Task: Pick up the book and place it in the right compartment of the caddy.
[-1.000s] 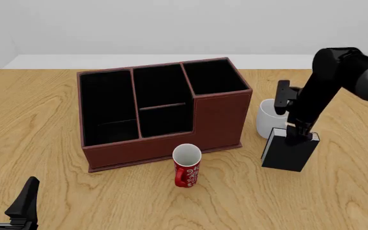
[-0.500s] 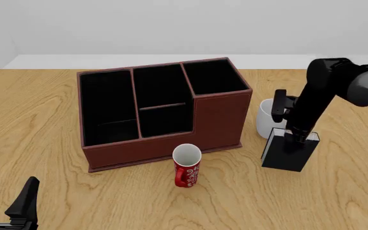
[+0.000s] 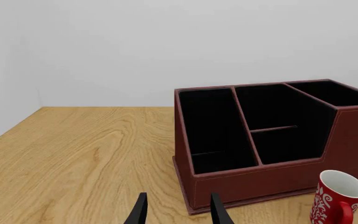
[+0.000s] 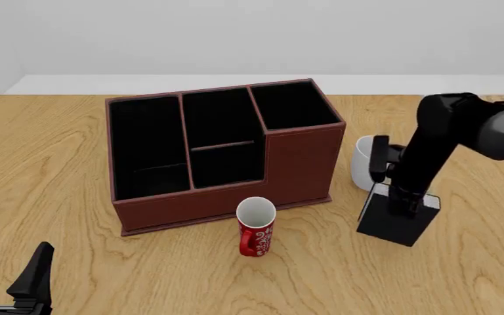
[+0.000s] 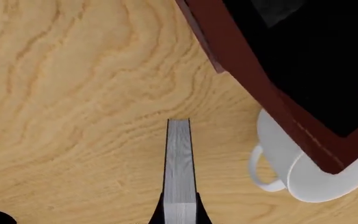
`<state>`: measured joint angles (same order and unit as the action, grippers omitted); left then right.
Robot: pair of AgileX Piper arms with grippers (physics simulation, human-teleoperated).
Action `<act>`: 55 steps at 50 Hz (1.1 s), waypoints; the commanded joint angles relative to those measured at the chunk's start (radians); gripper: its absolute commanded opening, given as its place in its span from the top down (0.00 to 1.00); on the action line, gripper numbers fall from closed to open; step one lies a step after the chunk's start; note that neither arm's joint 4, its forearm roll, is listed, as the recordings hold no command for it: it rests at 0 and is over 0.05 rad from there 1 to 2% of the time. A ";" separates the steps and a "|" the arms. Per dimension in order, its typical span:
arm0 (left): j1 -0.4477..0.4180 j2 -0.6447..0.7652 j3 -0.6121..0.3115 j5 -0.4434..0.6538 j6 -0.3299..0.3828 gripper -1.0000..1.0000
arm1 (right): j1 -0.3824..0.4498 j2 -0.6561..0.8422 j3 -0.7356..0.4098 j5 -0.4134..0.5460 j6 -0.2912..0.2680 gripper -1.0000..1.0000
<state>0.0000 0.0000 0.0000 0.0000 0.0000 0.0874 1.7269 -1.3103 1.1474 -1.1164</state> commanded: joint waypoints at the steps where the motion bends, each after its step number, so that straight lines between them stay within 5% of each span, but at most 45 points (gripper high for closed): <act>1: 0.000 0.000 0.000 0.000 0.000 0.00 | 0.059 -0.102 0.077 0.029 0.058 1.00; 23: 0.000 0.000 0.000 0.000 0.000 0.00 | 0.258 -0.412 0.235 0.072 0.303 1.00; 32: 0.000 0.000 0.000 0.000 0.000 0.00 | 0.446 -0.509 0.219 0.072 0.544 1.00; 33: 0.000 0.000 0.000 0.000 0.000 0.00 | 0.517 -0.533 0.206 0.073 0.634 1.00; 36: 0.000 0.000 0.000 0.000 0.000 0.00 | 0.579 -0.561 0.162 0.073 0.730 1.00; 39: 0.000 0.000 0.000 0.000 0.000 0.00 | 0.591 -0.577 0.132 0.073 0.774 1.00; 41: 0.000 0.000 0.000 0.000 0.000 0.00 | 0.668 -0.615 0.148 0.073 0.845 1.00; 55: 0.000 0.000 0.000 0.000 0.000 0.00 | 0.682 -0.653 0.123 0.073 0.943 1.00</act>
<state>0.0000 0.0000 0.0000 0.0000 0.0000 0.7059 1.1231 -1.1621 1.2200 -0.3104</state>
